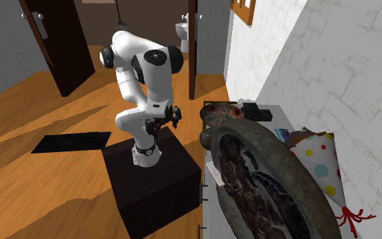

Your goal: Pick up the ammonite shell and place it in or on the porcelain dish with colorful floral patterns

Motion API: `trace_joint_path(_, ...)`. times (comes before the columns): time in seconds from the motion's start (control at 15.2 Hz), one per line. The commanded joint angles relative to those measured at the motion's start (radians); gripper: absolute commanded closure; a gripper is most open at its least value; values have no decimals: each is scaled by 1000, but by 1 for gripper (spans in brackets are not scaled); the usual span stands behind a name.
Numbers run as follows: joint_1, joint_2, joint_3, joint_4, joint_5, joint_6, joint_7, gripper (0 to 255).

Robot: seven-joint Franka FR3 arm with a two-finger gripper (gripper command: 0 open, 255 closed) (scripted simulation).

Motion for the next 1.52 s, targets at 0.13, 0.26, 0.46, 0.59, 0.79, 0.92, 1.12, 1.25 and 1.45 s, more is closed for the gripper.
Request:
trace_joint_path(0.13,21,30,-88,-5,106,79,-83,0)
trace_joint_path(0.26,50,69,-175,-7,223,145,-178,0)
trace_joint_path(0.46,111,143,-309,3,419,209,-341,0)
trace_joint_path(0.59,161,204,-401,20,563,219,-462,0)
trace_joint_path(0.79,243,318,-541,65,796,171,-653,0)
trace_joint_path(0.92,281,385,-608,94,915,114,-744,0)
trace_joint_path(1.12,289,379,-582,70,932,150,-746,0)
trace_joint_path(1.25,296,376,-566,55,944,173,-747,0)
trace_joint_path(1.45,306,373,-546,38,960,203,-749,0)
